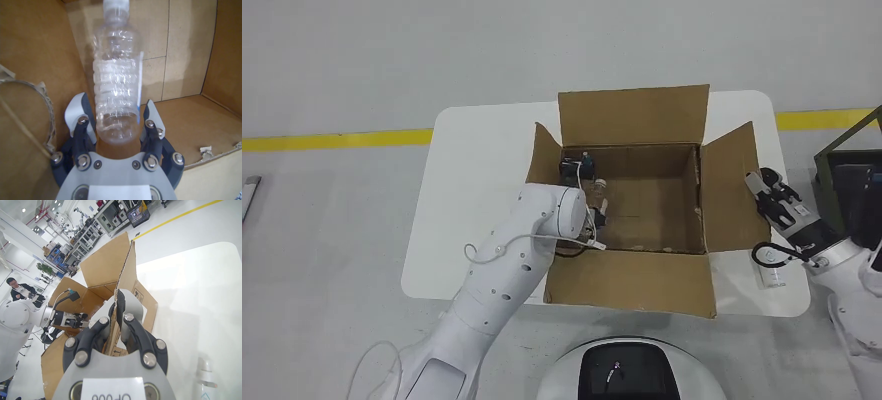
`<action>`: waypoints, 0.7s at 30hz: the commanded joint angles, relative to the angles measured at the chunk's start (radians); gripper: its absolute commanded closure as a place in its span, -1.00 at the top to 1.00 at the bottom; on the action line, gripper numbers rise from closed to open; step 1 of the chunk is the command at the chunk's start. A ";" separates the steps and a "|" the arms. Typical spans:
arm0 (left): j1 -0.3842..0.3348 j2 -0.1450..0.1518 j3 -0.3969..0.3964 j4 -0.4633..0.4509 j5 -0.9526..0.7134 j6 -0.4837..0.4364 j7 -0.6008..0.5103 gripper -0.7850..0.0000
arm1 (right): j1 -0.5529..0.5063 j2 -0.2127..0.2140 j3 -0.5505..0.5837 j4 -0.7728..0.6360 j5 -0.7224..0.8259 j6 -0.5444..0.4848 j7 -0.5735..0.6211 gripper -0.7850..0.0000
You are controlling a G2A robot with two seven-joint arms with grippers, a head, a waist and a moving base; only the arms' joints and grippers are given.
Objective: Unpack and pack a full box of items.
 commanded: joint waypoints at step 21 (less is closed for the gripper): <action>0.095 0.021 -0.167 -0.422 -0.131 -0.114 0.003 1.00 | 0.012 0.004 0.041 0.019 0.013 0.032 -0.026 -0.06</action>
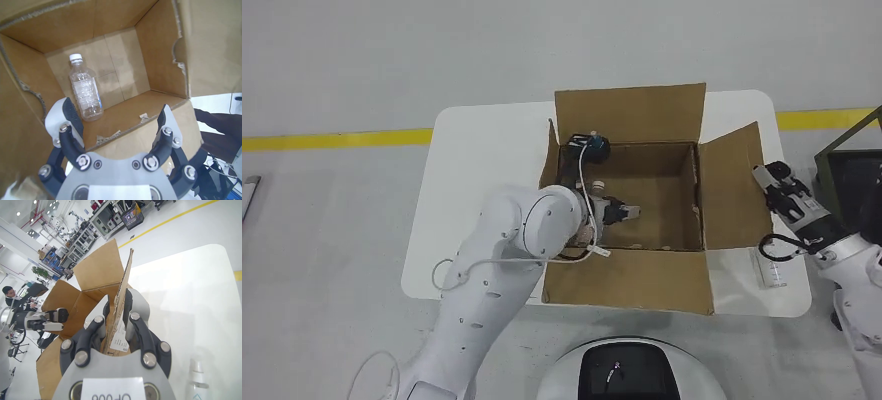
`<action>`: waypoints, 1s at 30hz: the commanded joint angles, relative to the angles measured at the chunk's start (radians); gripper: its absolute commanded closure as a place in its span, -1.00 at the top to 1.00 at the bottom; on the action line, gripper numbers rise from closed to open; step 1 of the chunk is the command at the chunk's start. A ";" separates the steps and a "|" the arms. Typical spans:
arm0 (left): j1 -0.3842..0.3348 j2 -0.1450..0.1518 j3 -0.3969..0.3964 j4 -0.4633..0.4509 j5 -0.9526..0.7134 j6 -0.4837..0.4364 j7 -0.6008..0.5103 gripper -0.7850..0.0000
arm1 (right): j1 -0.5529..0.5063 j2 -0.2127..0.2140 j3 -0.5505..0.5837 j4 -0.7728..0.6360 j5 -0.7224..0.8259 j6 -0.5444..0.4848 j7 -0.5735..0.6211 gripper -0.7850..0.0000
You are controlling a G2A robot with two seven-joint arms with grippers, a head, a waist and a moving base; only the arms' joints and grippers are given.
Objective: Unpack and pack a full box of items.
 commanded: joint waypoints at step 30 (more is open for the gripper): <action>0.000 0.027 -0.004 -0.237 0.046 -0.119 -0.112 1.00 | -0.188 0.034 0.066 -0.048 -0.600 0.112 0.401 0.03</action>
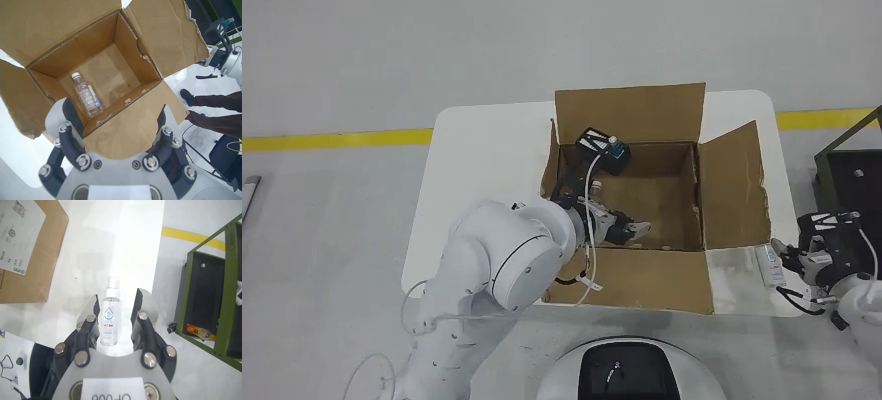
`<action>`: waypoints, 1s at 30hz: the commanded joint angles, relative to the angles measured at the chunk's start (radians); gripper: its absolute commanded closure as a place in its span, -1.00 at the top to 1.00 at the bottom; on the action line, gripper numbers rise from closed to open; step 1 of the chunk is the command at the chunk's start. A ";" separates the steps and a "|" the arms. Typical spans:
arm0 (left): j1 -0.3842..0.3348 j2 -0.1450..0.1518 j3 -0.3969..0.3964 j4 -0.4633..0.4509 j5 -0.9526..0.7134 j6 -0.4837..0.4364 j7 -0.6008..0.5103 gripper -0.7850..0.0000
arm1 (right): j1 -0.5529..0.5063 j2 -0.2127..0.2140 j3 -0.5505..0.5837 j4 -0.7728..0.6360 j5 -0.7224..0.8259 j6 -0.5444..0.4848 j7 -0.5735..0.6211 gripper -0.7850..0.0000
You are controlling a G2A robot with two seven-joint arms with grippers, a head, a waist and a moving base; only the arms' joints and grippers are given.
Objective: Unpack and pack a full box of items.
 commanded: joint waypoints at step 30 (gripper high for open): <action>-0.020 0.008 0.018 0.017 -0.008 0.011 -0.002 1.00 | 0.068 -0.002 -0.110 0.145 -0.030 0.002 0.028 0.04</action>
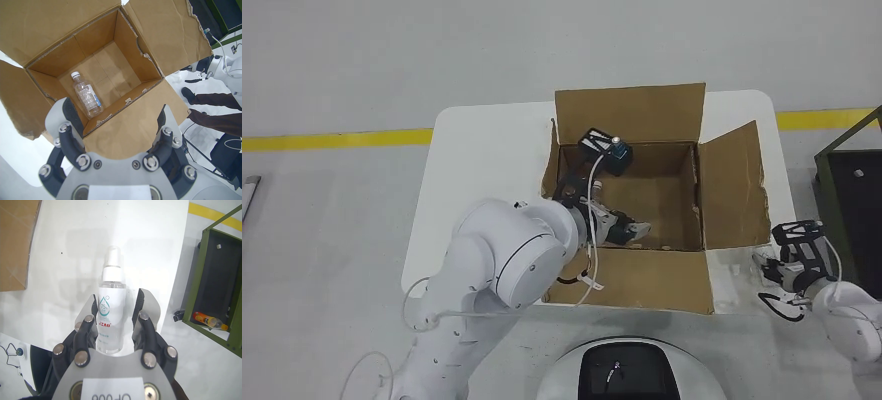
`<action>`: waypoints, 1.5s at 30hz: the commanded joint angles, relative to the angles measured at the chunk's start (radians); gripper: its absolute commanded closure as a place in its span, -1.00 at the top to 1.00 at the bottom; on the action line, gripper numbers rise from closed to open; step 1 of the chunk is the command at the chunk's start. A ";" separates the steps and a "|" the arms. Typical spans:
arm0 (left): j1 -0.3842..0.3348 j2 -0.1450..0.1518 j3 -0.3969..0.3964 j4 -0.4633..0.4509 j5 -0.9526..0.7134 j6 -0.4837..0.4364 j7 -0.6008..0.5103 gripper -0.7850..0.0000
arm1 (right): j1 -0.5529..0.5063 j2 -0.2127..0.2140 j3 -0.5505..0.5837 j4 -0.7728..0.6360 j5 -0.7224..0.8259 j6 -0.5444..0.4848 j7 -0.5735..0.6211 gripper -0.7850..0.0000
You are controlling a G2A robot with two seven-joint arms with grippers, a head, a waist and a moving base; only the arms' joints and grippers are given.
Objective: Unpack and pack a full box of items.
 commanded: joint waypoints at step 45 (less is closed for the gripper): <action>0.095 0.038 -0.178 -0.197 0.068 0.013 0.000 1.00 | 0.050 -0.035 0.136 -0.378 0.699 -0.044 -0.427 -1.00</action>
